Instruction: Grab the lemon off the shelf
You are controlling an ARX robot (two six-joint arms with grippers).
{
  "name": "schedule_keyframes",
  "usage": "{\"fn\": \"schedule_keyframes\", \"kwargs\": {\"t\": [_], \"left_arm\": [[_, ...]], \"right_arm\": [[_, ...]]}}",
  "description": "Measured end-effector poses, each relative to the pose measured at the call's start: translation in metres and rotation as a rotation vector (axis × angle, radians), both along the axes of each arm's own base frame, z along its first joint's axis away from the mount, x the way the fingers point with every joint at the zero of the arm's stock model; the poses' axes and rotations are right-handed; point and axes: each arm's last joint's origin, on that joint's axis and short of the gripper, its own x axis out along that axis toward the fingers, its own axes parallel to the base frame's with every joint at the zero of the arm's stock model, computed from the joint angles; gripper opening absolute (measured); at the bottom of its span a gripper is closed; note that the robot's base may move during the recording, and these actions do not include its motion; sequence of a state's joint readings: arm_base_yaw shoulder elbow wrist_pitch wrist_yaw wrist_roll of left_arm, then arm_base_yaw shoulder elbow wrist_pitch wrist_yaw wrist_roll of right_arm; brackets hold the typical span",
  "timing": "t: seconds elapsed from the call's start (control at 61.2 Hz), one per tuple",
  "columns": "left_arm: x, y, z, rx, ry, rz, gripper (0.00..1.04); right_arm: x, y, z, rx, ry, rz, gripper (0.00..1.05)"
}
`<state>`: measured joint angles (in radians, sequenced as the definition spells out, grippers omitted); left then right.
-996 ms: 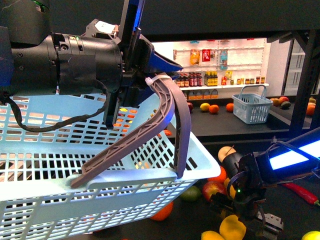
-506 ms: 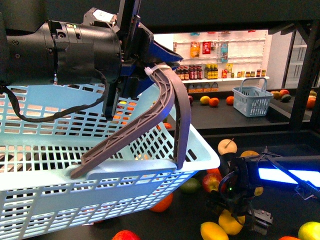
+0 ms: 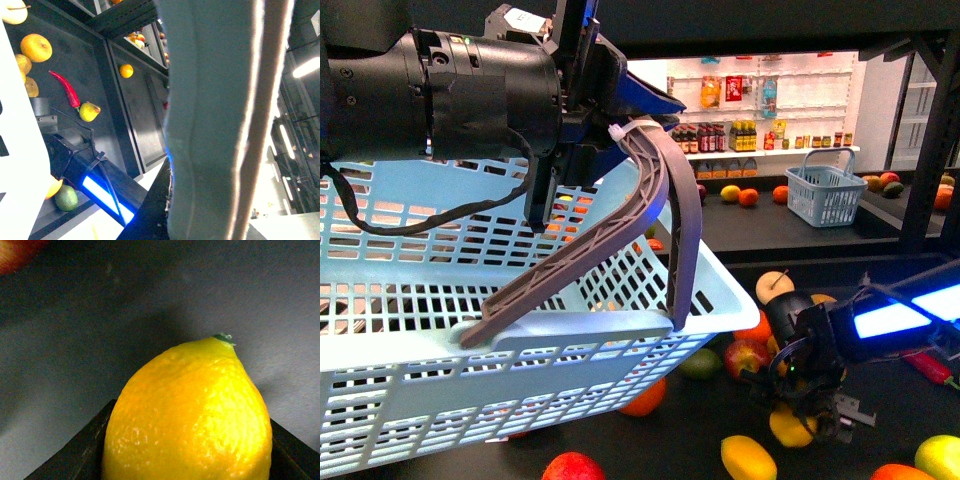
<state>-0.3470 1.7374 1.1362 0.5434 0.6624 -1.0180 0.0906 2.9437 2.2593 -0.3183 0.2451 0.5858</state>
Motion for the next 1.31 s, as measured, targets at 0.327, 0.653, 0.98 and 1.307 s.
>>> {"fn": "schedule_keyframes", "kwargs": {"t": [0.327,0.653,0.98,1.307], "left_arm": [[0.0,0.0,0.0,0.0,0.0,0.0,0.07],[0.0,0.0,0.0,0.0,-0.001,0.0,0.07],[0.0,0.0,0.0,0.0,0.0,0.0,0.07],[0.0,0.0,0.0,0.0,0.0,0.001,0.07]], "right_arm": [[-0.065,-0.054,0.177,0.011,-0.345,0.112,0.64],[-0.157,-0.012,0.282,0.286,-0.498,0.362,0.64],[-0.202,0.055,0.289,0.367,-0.488,0.547,0.64],[-0.188,0.086,0.267,0.309,-0.478,0.56,0.64]]}}
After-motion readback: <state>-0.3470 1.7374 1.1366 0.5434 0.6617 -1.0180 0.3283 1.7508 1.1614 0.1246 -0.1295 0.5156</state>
